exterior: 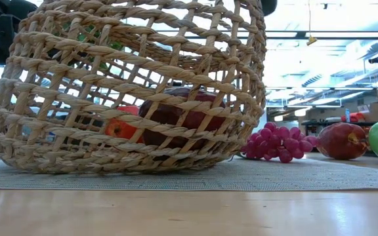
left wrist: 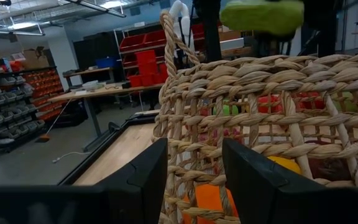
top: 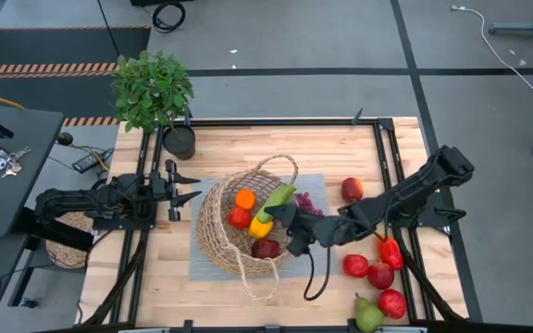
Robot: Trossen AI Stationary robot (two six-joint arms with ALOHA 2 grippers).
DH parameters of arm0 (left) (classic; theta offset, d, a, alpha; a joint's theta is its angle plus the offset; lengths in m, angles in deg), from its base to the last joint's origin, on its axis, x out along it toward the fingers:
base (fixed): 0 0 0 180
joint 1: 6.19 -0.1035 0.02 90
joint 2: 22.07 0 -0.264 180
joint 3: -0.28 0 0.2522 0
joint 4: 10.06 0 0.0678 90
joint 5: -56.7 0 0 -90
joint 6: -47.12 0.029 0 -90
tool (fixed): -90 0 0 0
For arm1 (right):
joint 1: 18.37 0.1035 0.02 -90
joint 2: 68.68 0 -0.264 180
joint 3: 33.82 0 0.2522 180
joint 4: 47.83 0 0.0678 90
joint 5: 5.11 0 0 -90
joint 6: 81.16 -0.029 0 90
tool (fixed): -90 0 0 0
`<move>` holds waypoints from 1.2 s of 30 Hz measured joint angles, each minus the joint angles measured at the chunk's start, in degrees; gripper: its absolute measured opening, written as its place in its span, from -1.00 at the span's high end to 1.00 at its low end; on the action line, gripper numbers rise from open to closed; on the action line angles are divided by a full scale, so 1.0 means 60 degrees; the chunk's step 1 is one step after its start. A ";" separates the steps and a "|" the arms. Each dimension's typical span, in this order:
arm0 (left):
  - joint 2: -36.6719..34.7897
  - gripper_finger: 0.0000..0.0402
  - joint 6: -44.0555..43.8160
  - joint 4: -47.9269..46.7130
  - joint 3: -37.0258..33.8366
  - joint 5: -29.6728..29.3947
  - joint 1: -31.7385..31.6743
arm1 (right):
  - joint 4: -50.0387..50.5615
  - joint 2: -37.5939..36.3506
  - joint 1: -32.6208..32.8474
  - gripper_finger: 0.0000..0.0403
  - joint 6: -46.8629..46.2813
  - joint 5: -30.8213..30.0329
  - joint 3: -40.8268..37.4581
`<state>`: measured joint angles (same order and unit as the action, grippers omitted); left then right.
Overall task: Build produce basket
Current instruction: Put the cucumber in the basket
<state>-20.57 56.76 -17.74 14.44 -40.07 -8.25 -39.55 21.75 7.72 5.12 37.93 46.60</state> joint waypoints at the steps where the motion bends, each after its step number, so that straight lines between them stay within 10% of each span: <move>1: 0.0000 0.20 0.0001 0.0000 -0.0002 -0.0001 0.0000 | 0.0001 0.0094 0.0012 0.22 0.0422 -0.0075 0.0000; 25: 0.0000 0.20 -0.0002 0.0000 -0.0004 0.0000 0.0002 | -0.0867 0.0390 0.0131 0.22 0.3941 0.0455 0.0011; 36: 0.0000 0.20 -0.0001 -0.0003 -0.0001 -0.0004 0.0000 | -0.1065 0.0390 -0.0280 0.22 0.0024 0.1918 0.0004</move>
<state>-20.57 56.76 -17.75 14.43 -40.09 -8.25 -45.94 24.09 6.03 5.26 49.44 46.62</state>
